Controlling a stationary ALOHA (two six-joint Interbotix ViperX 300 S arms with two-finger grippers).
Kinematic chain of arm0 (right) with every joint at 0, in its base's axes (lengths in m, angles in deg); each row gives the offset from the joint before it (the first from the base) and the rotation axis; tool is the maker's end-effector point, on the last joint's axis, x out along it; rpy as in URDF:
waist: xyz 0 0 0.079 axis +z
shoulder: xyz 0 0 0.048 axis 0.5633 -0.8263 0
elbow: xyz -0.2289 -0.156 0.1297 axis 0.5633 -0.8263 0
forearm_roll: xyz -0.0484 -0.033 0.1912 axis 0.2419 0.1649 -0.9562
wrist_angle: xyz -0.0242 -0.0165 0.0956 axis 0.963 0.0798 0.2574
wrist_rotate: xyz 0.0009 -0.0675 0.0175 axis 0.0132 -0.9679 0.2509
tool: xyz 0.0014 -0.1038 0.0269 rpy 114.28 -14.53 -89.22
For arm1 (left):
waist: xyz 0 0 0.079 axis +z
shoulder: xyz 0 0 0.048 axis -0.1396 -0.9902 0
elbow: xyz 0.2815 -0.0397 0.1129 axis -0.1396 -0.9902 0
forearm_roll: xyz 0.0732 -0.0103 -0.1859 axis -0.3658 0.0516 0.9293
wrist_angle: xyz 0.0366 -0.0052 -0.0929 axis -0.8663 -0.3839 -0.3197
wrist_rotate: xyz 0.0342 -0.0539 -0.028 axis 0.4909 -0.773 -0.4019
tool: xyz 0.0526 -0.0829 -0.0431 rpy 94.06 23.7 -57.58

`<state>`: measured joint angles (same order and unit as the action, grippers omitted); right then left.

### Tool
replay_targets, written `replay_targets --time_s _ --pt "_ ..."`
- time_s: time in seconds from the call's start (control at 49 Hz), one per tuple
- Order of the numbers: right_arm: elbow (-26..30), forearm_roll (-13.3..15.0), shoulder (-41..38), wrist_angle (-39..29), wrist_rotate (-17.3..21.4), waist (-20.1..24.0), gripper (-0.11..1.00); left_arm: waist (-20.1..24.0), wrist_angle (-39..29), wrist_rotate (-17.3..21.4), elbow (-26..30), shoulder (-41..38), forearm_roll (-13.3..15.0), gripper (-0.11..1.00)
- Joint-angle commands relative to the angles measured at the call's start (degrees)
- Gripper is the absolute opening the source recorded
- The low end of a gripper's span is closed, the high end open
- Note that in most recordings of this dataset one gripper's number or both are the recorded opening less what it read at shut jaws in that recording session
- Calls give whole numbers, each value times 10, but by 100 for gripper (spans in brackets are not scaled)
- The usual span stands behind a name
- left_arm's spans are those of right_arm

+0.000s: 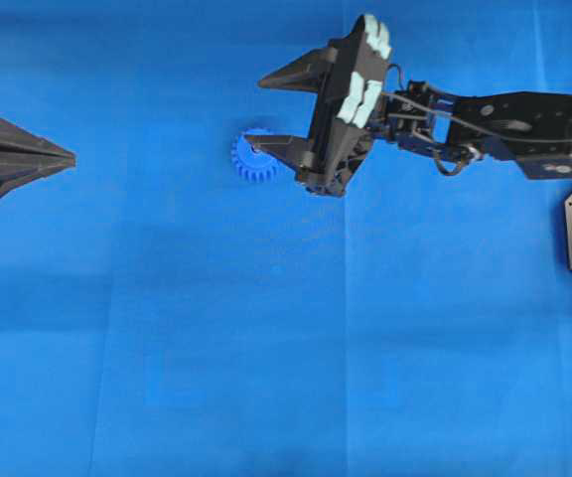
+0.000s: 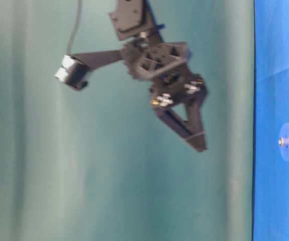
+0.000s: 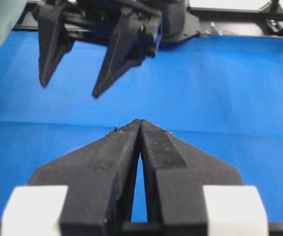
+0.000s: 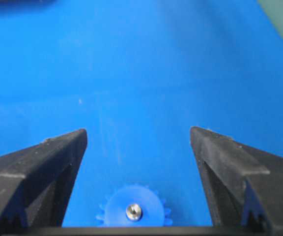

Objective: Insert the shaft placed at a random location into the center hole of the small gear at another random location.
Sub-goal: 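Open the right gripper and raise it away from the gear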

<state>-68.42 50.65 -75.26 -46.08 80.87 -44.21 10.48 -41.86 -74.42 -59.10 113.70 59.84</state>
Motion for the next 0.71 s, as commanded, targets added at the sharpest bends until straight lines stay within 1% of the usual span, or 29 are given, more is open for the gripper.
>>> replay_targets --time_s 0.0,0.429,0.572,0.694 --pt "8 0 31 -7 -1 1 74 2 3 0 5 -4 0 0" --pt "1 0 46 -26 1 4 74 1 3 -2 5 -4 0 0" --pt "-18 0 64 -37 3 4 74 2 3 -9 5 -4 0 0" --pt "-47 -1 97 -41 4 8 74 1 3 -11 4 -4 0 0"
